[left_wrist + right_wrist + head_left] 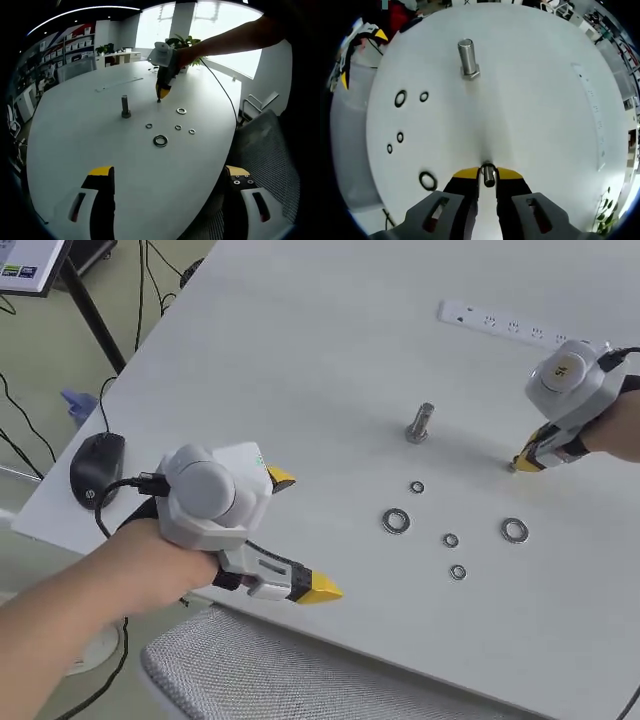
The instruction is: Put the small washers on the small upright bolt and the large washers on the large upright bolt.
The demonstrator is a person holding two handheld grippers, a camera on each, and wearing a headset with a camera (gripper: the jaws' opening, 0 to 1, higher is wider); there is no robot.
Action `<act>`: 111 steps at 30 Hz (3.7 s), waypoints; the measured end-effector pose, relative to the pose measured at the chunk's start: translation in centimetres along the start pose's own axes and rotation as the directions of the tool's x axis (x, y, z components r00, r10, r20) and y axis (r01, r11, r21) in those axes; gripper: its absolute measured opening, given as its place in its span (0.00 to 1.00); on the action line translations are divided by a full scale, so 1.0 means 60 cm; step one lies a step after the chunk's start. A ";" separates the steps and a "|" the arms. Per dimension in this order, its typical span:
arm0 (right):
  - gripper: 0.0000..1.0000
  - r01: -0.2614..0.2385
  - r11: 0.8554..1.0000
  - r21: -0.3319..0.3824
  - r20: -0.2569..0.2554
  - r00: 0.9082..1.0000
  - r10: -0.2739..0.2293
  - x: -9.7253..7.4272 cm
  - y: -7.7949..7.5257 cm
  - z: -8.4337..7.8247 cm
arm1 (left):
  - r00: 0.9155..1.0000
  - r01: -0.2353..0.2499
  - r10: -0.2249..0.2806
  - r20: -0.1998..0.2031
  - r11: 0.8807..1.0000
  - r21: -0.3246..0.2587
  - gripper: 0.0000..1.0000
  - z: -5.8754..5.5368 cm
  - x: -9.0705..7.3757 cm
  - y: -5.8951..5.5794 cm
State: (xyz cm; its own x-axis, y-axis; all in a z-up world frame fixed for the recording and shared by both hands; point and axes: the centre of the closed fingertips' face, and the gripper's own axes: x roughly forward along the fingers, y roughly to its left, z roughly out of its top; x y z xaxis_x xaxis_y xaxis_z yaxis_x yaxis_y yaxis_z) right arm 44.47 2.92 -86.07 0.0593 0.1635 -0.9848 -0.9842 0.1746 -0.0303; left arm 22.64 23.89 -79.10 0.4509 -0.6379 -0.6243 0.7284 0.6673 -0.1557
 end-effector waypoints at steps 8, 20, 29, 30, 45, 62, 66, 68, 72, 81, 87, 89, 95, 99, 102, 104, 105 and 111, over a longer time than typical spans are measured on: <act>0.13 -0.004 1.000 -0.014 -0.011 1.000 0.004 0.011 0.008 -0.002 | 1.000 0.007 -0.007 0.001 1.000 -0.003 0.88 0.003 -0.001 -0.006; 0.13 0.002 0.999 -0.035 -0.005 1.000 -0.002 0.009 0.012 -0.001 | 1.000 0.015 -0.015 -0.010 1.000 -0.004 0.86 -0.004 -0.002 -0.011; 0.27 0.006 1.000 -0.014 0.019 1.000 -0.006 0.009 0.003 0.002 | 1.000 0.008 -0.008 -0.008 1.000 -0.003 0.87 -0.002 -0.003 -0.011; 0.27 0.005 1.000 -0.015 0.019 1.000 -0.005 0.010 0.002 0.001 | 1.000 0.006 -0.006 -0.006 1.000 -0.003 0.87 -0.001 -0.003 -0.010; 0.27 0.009 1.000 -0.013 0.032 0.999 -0.009 -0.030 0.005 0.010 | 1.000 0.004 -0.004 0.018 1.000 -0.010 0.86 0.007 -0.007 -0.012; 0.27 0.042 0.999 0.016 0.041 0.998 -0.043 -0.097 0.034 0.026 | 1.000 0.001 -0.002 0.023 0.999 0.034 0.86 0.020 -0.032 -0.019; 0.27 0.040 0.999 0.009 0.047 0.998 -0.041 -0.101 0.050 0.035 | 1.000 -0.005 0.004 0.029 0.999 0.035 0.86 0.022 -0.034 -0.016; 0.27 0.039 0.999 -0.010 0.043 0.998 -0.039 -0.099 0.062 0.038 | 1.000 -0.005 0.004 0.031 0.999 0.036 0.86 0.022 -0.035 -0.016; 0.27 0.052 0.997 -0.049 0.056 0.997 -0.049 -0.098 0.078 0.051 | 1.000 0.000 -0.001 0.024 0.999 0.042 0.86 0.020 -0.033 -0.019; 0.28 0.007 0.996 -0.085 0.078 0.997 -0.001 -0.087 0.124 0.085 | 1.000 0.013 -0.015 0.026 0.999 0.052 0.86 0.026 -0.025 -0.025; 0.29 -0.016 0.994 -0.111 0.089 0.996 0.026 -0.072 0.151 0.109 | 0.998 -0.033 0.031 0.060 0.999 0.039 0.87 0.034 -0.024 -0.011; 0.29 -0.020 0.993 -0.120 0.092 0.995 0.032 -0.068 0.158 0.118 | 0.998 -0.031 0.029 0.058 0.999 0.044 0.88 0.033 -0.024 -0.011; 0.30 -0.041 0.988 -0.148 0.106 0.993 0.057 -0.055 0.179 0.149 | 0.998 -0.033 0.031 0.057 0.999 0.035 0.91 0.031 -0.018 -0.014; 0.30 -0.058 0.987 -0.151 0.101 0.992 0.073 -0.037 0.183 0.155 | 0.997 -0.054 0.052 0.064 0.998 0.029 0.95 0.034 -0.018 -0.008; 0.29 -0.048 0.988 -0.150 0.106 0.992 0.064 -0.027 0.177 0.158 | 0.996 -0.059 0.058 0.074 0.998 0.013 0.96 0.035 -0.022 -0.004; 0.29 -0.032 0.990 -0.138 0.123 0.991 0.049 -0.023 0.171 0.164 | 0.996 -0.063 0.062 0.066 0.998 0.011 0.97 0.032 -0.024 0.000; 0.29 -0.032 0.991 -0.132 0.124 0.991 0.048 -0.021 0.170 0.165 | 0.996 -0.068 0.067 0.061 0.998 0.010 0.97 0.030 -0.025 0.003; 0.29 -0.032 0.990 -0.138 0.116 0.992 0.048 -0.003 0.175 0.169 | 0.995 -0.073 0.073 0.066 0.997 0.000 0.97 0.032 -0.030 0.008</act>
State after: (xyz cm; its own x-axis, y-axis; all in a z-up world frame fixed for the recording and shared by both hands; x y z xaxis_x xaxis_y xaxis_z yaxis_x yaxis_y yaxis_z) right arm 35.85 14.59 -84.46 0.0305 0.2831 -0.9586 -0.9992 0.0334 -0.0219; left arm 23.16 24.62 -76.61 0.5362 -0.6116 -0.5817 0.6932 0.7123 -0.1099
